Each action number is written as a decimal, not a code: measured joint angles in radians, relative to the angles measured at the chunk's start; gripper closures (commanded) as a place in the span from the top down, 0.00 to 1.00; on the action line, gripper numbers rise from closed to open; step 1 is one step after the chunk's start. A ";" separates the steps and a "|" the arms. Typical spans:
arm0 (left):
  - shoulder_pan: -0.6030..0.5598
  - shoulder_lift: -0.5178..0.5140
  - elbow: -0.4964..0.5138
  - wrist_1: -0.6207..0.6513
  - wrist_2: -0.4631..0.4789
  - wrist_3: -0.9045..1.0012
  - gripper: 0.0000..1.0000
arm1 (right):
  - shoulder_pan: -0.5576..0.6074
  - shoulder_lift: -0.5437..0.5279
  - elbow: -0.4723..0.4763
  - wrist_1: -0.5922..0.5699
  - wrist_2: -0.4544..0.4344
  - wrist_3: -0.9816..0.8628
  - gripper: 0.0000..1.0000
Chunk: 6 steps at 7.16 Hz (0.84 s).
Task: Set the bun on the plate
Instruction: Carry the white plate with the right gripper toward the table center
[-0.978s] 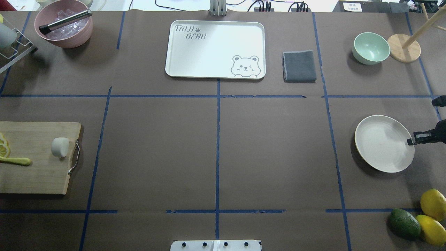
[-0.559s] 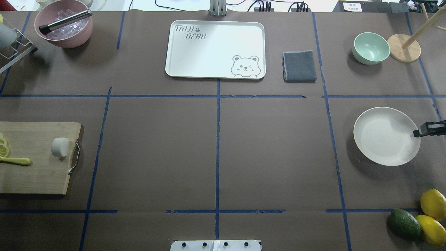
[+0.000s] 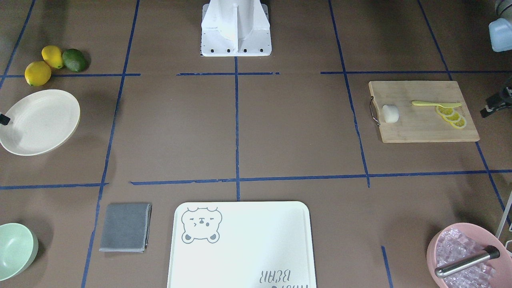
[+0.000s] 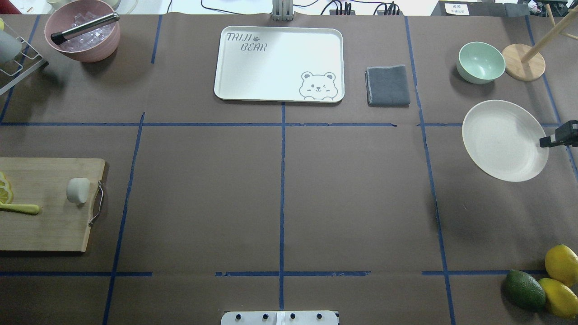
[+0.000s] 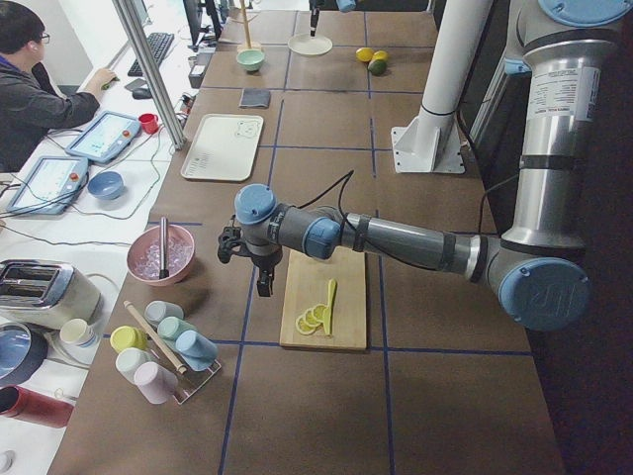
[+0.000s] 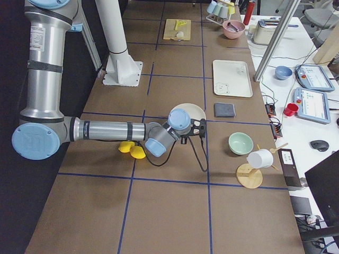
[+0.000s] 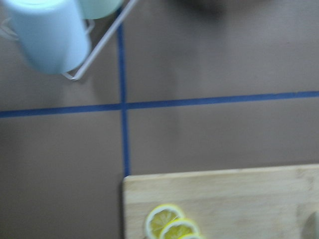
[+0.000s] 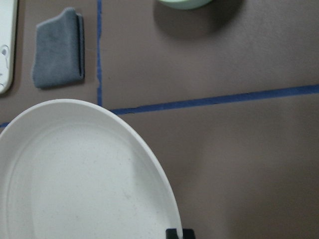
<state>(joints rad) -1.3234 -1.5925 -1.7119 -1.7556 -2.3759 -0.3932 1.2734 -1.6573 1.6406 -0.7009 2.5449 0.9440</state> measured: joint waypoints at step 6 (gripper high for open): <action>0.254 0.009 -0.052 -0.296 0.161 -0.471 1.00 | -0.277 0.237 0.066 -0.047 -0.188 0.414 0.00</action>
<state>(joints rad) -1.0694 -1.5835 -1.7638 -2.0520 -2.2150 -0.8641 0.9966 -1.4207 1.7070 -0.7481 2.3573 1.3580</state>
